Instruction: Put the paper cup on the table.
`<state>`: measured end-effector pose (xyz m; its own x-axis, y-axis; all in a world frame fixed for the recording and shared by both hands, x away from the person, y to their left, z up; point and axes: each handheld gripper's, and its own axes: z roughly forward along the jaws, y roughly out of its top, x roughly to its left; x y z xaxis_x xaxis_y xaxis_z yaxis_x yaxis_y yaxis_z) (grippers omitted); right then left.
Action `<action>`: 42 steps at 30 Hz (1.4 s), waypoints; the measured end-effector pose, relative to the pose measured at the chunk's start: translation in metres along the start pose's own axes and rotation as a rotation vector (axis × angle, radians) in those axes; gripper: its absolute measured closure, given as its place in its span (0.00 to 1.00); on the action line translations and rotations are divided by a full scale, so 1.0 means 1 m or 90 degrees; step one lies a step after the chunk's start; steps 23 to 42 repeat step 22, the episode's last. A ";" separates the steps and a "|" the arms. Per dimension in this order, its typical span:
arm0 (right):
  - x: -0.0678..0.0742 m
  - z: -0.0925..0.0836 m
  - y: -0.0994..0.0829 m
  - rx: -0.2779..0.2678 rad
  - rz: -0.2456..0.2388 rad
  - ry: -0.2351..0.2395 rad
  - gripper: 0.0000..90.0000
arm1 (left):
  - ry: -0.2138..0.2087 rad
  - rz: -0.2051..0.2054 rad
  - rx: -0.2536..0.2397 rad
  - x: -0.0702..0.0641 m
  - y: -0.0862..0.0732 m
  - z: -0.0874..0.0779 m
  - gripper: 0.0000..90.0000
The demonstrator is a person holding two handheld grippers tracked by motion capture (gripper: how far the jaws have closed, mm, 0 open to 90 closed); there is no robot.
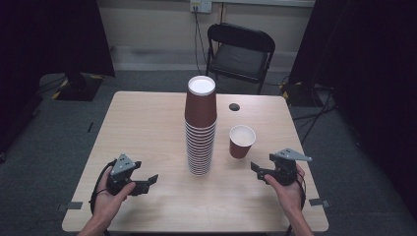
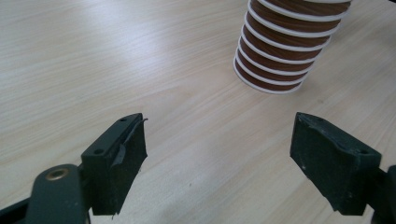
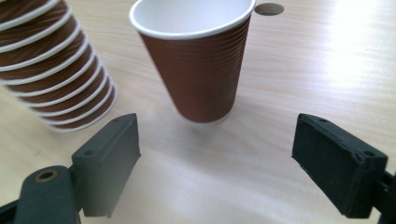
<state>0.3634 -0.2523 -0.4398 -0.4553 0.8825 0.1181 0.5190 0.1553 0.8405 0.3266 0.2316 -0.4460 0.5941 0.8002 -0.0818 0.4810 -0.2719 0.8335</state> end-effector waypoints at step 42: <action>0.001 -0.069 -0.047 -0.026 0.050 -0.016 0.16 | 0.037 -0.042 -0.028 0.002 -0.023 -0.018 0.21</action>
